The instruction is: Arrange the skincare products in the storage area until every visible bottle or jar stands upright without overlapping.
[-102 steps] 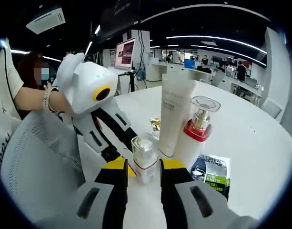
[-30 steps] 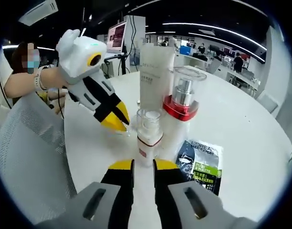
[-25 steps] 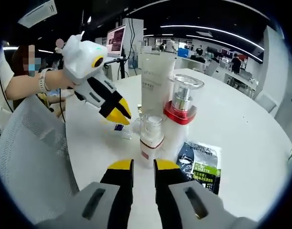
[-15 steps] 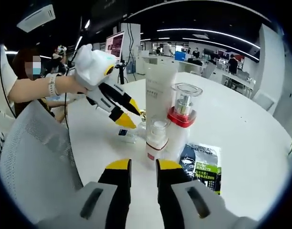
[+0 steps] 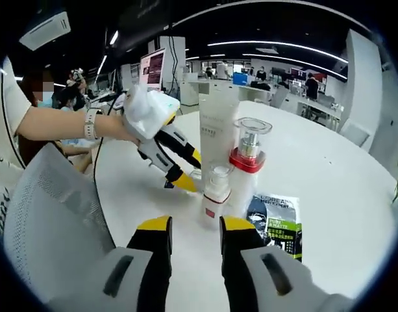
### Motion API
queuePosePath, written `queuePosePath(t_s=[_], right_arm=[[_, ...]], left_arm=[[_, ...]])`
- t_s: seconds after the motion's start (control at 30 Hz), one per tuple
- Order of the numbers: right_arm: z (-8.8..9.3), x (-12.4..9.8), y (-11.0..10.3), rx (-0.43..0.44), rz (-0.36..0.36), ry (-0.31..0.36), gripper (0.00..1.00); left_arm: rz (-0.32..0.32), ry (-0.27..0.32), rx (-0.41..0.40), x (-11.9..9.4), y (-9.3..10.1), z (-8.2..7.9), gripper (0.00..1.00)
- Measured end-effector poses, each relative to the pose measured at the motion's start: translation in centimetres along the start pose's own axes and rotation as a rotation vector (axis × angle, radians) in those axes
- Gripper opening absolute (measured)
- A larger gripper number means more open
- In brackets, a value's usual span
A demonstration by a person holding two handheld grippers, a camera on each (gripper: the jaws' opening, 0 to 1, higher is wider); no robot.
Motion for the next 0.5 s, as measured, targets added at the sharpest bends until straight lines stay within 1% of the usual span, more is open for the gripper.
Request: queuePosePath(t_s=[0.07, 0.23, 0.37, 0.5], right_arm=[[-0.26, -0.15, 0.03, 0.009, 0.012, 0.013, 0.34], [-0.60, -0.47, 0.14, 0.019, 0.028, 0.031, 0.38], [-0.76, -0.69, 0.08, 0.026, 0.030, 0.039, 0.39], [-0.90, -0.83, 0.13, 0.031, 0.033, 0.045, 0.40]], left_arm=[[0.008, 0.001, 0.002, 0.25, -0.06, -0.01, 0.30], [0.020, -0.007, 0.000, 0.83, 0.01, 0.18, 0.27], [0.021, -0.011, -0.015, 0.93, 0.07, 0.34, 0.23], [0.021, -0.012, -0.013, 1.09, -0.19, 0.45, 0.21]])
Point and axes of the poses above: the point that each gripper's makers call its tool centre point, and the gripper's own axes: x roughly forward along the fingers, y roughly to its right, z roughly out of its underside, the point moved 4 cm from there along -x, roughly backward along the fingers, and after that the axes turned 13 degrees about y, right-handed, at the moved point
